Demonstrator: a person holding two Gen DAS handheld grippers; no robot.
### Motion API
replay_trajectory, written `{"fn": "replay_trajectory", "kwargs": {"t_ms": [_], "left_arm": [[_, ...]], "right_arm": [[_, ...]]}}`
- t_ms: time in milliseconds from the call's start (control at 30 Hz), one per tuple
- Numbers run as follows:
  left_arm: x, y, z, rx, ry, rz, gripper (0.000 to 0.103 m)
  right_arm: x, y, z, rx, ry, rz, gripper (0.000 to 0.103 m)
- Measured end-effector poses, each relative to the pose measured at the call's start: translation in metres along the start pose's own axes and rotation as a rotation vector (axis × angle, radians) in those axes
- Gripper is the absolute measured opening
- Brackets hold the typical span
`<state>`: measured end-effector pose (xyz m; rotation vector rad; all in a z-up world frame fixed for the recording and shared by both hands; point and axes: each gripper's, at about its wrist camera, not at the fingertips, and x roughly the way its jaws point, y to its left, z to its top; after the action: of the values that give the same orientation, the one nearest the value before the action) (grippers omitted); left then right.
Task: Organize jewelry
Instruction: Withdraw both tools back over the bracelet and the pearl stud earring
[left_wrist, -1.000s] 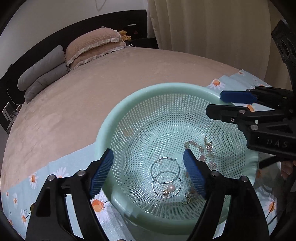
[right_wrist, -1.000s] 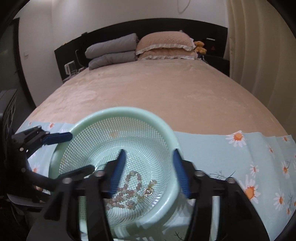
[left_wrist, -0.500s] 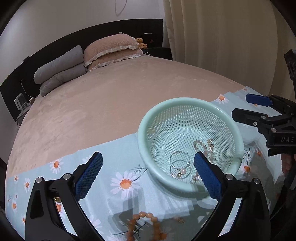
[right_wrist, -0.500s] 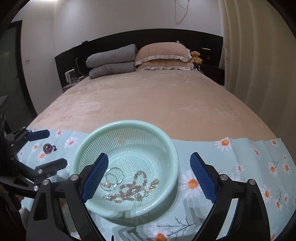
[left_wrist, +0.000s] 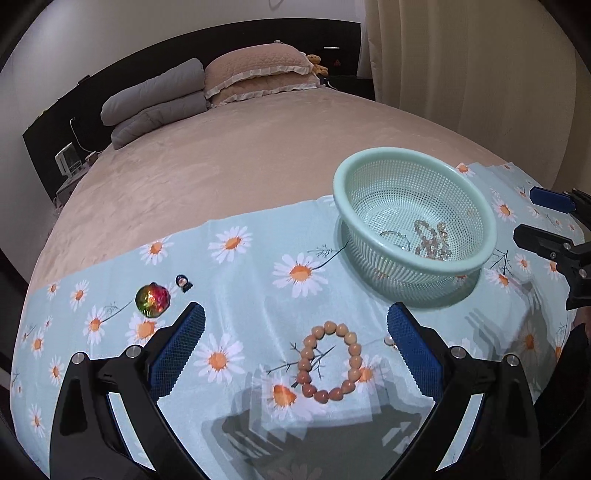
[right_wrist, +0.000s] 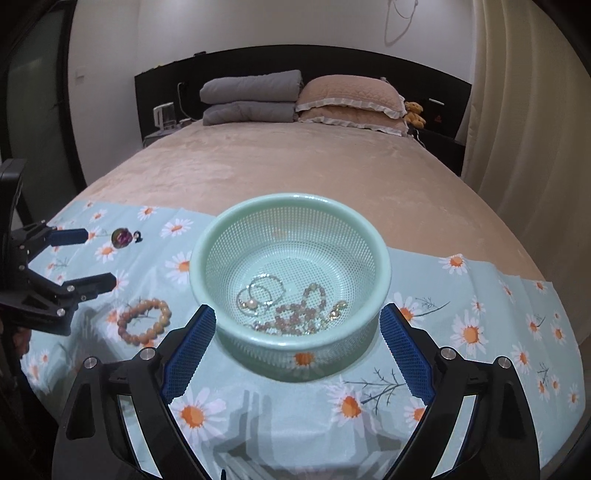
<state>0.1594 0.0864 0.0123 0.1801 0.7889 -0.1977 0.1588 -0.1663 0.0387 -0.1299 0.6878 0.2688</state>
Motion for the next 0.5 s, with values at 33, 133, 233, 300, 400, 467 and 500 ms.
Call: {"fn": "replay_trajectory", "kwargs": {"t_ms": [33,133,233,300,400,467,500], "left_arm": [[0.0,0.002,-0.005,-0.006,0.009,0.0,0.097],[0.002,0.002,-0.022,-0.012,0.032,-0.001,0.097],[0.004,0.0,-0.036,-0.012,0.044,-0.021,0.097],[0.006,-0.006,-0.045,0.008,0.053,-0.038,0.097],[0.015,-0.012,-0.056,0.036,0.083,-0.054,0.097],[0.023,-0.014,-0.062,0.04,0.098,-0.059,0.097],[0.027,-0.014,-0.064,0.038,0.105,-0.068,0.097]], "right_arm": [[-0.001,0.005,-0.003,-0.017,0.009,0.001,0.086],[-0.002,0.017,-0.013,-0.043,0.023,0.017,0.086],[-0.003,0.034,-0.025,-0.085,0.006,0.061,0.086],[0.002,0.045,-0.032,-0.119,0.017,0.091,0.085],[0.015,0.061,-0.043,-0.135,0.056,0.141,0.085],[0.026,0.069,-0.05,-0.129,0.075,0.166,0.085],[0.032,0.072,-0.055,-0.127,0.077,0.177,0.083]]}}
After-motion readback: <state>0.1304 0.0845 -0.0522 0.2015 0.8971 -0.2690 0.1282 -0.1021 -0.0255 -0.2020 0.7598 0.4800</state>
